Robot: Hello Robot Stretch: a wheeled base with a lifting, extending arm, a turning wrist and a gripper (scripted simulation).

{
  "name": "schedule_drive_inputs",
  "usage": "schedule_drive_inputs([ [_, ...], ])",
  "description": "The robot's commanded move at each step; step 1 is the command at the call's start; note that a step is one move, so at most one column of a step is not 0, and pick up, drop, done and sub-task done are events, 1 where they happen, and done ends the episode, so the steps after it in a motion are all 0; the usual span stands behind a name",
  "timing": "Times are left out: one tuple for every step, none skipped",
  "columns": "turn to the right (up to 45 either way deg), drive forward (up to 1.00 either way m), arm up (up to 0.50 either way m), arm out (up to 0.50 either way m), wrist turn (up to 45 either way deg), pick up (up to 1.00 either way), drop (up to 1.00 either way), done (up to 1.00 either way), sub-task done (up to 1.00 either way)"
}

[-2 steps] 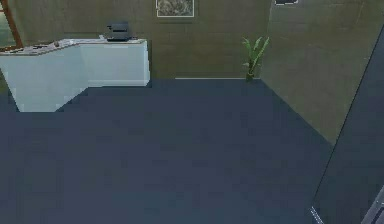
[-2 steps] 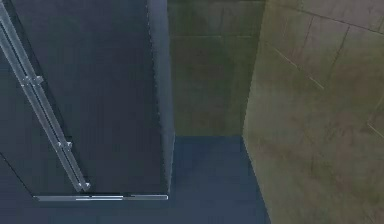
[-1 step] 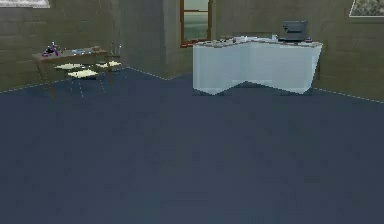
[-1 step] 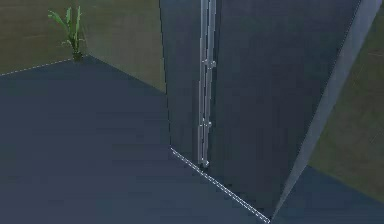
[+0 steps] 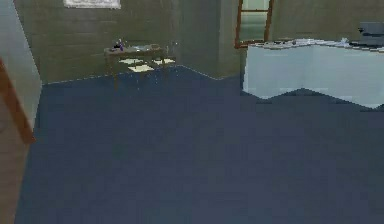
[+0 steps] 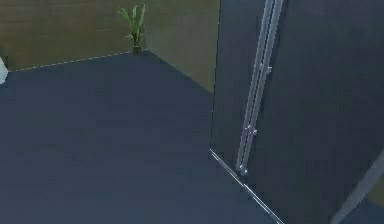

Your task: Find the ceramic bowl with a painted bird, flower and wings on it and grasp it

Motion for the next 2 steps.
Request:
schedule_drive_inputs([
  [0.0, 1.0, 0.0, 0.0, 0.0, 0.0, 0.0, 0.0, 0.0],
  [0.0, 1.0, 0.0, 0.0, 0.0, 0.0, 0.0, 0.0, 0.0],
])
